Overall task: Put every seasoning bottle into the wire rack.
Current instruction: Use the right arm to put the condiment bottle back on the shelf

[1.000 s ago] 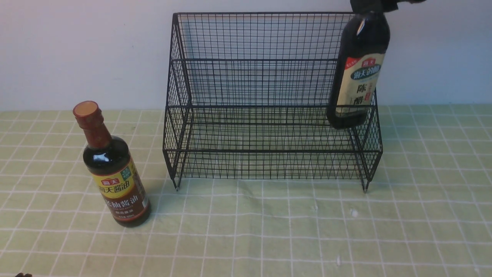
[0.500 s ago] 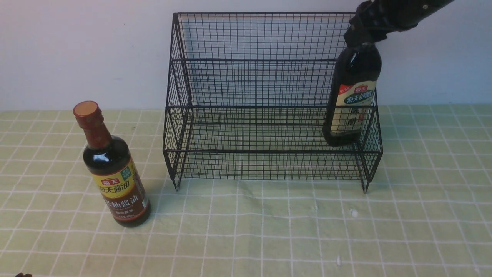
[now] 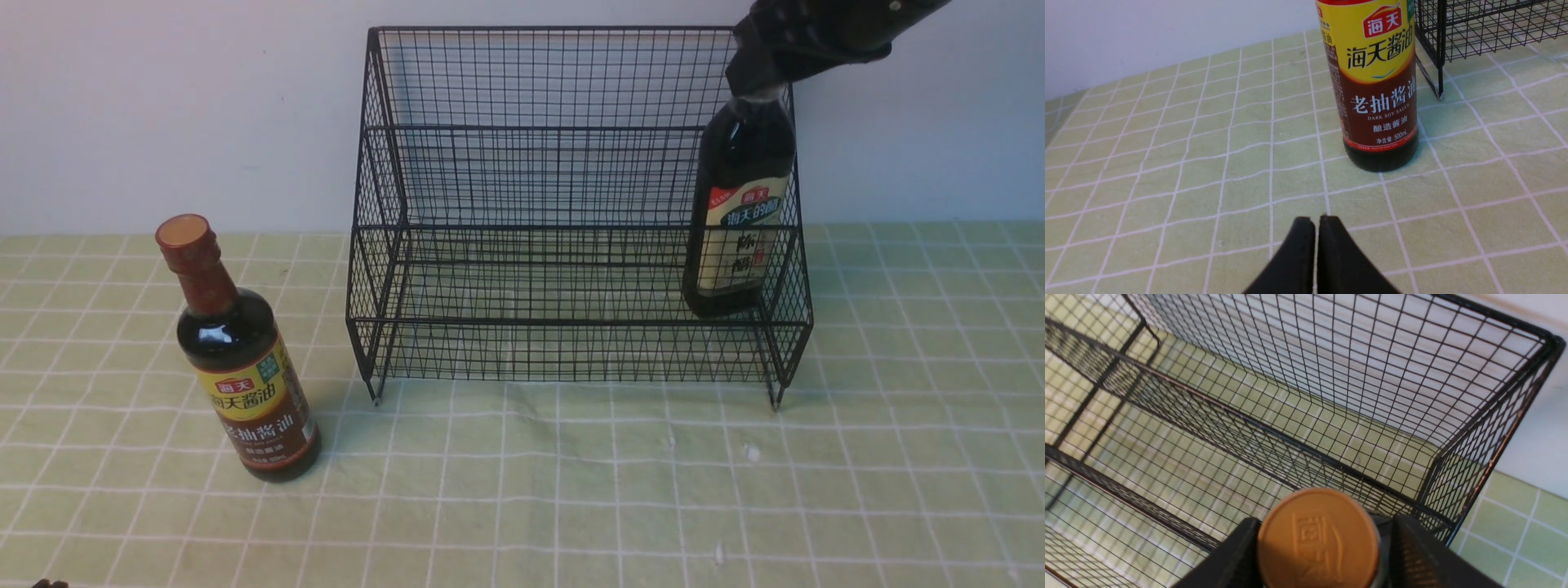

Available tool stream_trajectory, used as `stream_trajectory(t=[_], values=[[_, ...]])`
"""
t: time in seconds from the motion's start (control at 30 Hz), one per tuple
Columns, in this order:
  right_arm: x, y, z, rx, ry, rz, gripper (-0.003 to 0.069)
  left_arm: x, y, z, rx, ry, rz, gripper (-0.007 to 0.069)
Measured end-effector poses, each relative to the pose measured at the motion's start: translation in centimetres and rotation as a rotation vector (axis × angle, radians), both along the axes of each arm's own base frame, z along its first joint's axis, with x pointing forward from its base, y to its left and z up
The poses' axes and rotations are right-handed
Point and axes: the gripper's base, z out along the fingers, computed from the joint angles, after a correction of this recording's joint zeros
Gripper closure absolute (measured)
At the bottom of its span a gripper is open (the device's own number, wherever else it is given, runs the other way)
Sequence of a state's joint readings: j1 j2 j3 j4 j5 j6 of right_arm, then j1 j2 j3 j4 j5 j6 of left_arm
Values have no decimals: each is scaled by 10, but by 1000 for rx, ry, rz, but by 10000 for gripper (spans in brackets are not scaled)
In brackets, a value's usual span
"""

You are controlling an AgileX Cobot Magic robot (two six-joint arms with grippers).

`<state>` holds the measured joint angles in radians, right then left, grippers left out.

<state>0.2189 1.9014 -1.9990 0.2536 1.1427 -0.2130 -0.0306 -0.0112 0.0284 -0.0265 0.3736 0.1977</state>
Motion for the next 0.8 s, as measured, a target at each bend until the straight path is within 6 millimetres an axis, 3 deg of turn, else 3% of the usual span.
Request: stream_trajectory(t=[0.6,0.8], values=[[-3,-1,4,27,18,-44,260,0,0,0,0,0,0,631],[-3,-1,4,17,13,-34,334,0,0,0,0,0,0,631]])
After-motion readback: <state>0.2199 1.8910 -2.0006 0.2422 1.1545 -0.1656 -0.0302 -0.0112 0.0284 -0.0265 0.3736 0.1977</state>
